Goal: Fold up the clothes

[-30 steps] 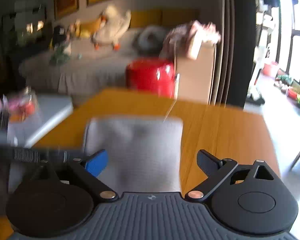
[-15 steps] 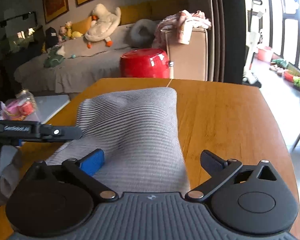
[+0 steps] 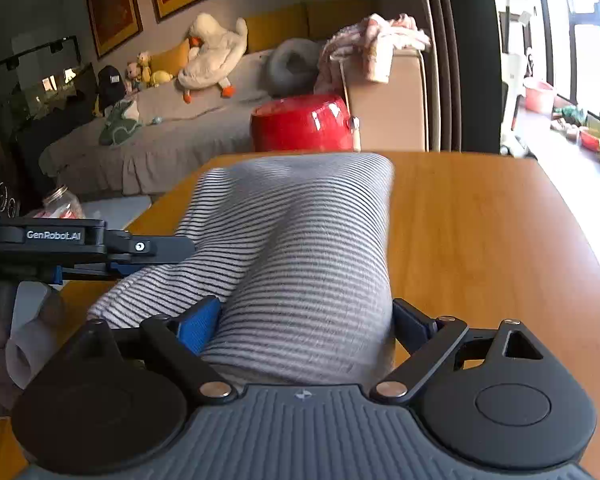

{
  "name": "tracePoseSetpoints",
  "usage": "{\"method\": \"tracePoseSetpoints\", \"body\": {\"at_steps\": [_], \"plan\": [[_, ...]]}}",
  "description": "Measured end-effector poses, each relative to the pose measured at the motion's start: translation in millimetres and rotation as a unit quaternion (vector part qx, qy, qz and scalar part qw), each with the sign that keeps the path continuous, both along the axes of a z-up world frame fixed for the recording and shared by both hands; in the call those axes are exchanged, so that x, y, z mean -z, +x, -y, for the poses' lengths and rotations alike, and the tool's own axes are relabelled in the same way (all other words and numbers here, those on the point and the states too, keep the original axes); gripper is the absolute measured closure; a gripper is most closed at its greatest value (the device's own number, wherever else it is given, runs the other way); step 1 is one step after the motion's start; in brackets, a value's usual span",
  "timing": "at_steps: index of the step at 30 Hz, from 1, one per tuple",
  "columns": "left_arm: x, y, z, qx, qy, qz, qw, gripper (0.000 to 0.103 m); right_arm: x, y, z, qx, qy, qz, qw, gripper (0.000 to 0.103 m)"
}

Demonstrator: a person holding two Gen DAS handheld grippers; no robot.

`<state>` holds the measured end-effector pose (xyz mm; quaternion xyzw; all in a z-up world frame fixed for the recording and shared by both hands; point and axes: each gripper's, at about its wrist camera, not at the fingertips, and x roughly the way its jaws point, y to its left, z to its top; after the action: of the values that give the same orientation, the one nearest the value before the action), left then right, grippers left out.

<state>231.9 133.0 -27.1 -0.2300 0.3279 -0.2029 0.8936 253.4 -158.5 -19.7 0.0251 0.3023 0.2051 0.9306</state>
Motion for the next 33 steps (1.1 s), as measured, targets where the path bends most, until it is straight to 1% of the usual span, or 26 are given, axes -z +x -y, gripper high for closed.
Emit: {"method": "tracePoseSetpoints", "body": {"at_steps": [4, 6, 9, 12, 19, 21, 33], "plan": [[2.9, 33.3, -6.6, -0.032, 0.022, 0.032, 0.9988, 0.048, 1.4, 43.6, -20.1, 0.0, -0.011, 0.02, 1.0, 0.007], [5.1, 45.6, -12.7, -0.048, 0.02, 0.04, 0.9978, 0.047, 0.8, 63.6, -29.2, -0.001, -0.025, 0.033, 0.999, 0.003], [7.9, 54.4, -18.2, -0.065, 0.022, 0.056, 0.9961, 0.045, 0.8, 87.7, -35.6, -0.001, -0.03, 0.038, 0.999, 0.002], [6.1, 58.2, -19.8, -0.068, 0.028, 0.066, 0.9951, 0.045, 1.5, 103.6, -39.2, -0.001, -0.028, 0.035, 0.999, 0.001], [5.9, 62.1, -24.9, -0.069, 0.017, 0.06, 0.9956, 0.045, 2.6, 111.0, -38.4, -0.001, -0.018, 0.032, 0.999, 0.001], [5.7, 61.5, -24.0, -0.069, 0.02, 0.062, 0.9955, 0.045, 2.8, 110.5, -37.4, 0.0, -0.016, 0.032, 0.999, 0.001], [6.1, 62.2, -24.6, -0.07, 0.021, 0.06, 0.9955, 0.042, 0.4, 100.8, -40.0, 0.017, -0.032, 0.054, 0.998, 0.0]]}}
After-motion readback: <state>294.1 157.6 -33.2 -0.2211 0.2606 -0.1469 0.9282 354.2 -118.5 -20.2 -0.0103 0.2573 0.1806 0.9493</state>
